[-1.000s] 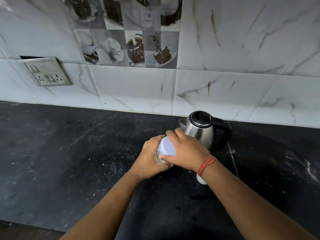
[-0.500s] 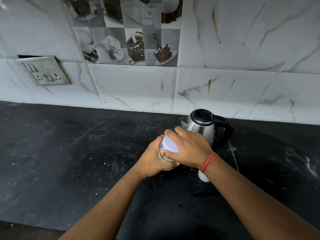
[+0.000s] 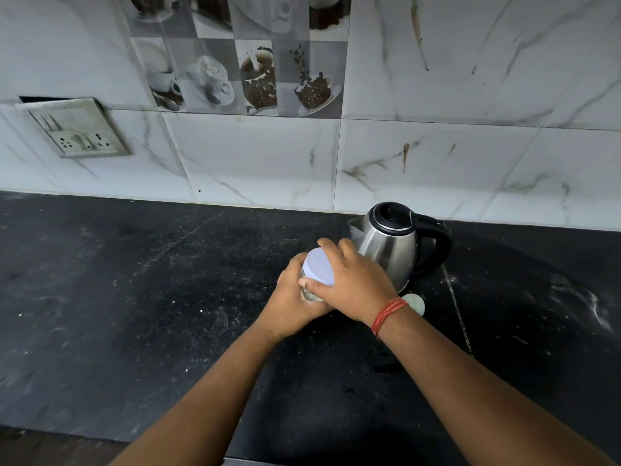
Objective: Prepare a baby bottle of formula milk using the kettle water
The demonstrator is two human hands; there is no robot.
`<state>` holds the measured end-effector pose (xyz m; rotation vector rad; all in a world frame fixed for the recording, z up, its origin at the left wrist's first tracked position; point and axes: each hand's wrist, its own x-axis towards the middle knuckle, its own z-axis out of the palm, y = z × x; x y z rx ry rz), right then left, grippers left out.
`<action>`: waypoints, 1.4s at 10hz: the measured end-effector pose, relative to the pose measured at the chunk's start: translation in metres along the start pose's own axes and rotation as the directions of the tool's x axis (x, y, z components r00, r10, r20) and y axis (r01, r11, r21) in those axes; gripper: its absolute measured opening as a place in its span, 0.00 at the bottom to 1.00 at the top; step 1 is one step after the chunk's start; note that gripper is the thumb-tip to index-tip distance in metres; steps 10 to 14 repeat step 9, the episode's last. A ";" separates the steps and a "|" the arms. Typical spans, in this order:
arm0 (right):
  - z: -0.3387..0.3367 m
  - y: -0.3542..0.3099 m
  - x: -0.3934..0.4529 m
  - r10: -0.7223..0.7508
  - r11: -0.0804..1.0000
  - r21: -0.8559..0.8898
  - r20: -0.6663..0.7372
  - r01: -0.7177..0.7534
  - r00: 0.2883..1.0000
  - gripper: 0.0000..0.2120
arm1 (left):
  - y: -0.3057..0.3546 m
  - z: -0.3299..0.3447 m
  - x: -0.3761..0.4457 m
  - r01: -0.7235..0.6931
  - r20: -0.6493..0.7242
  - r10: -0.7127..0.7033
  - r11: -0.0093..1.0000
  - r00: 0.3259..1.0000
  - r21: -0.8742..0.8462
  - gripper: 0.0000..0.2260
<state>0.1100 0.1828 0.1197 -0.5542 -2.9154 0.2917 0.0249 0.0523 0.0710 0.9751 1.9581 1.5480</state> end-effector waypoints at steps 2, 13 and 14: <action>0.020 0.003 -0.005 0.031 0.995 0.090 0.053 -0.036 0.998 0.40 | -0.042 -0.001 -0.003 0.017 -0.003 -0.017 0.983 1.000 0.184 0.43; 0.086 0.007 -0.025 -0.037 0.984 0.175 0.109 0.017 0.993 0.35 | -0.087 -0.001 -0.020 0.107 0.094 -0.116 0.990 0.989 0.095 0.41; 0.086 0.007 -0.025 -0.037 0.984 0.175 0.109 0.017 0.993 0.35 | -0.087 -0.001 -0.020 0.107 0.094 -0.116 0.990 0.989 0.095 0.41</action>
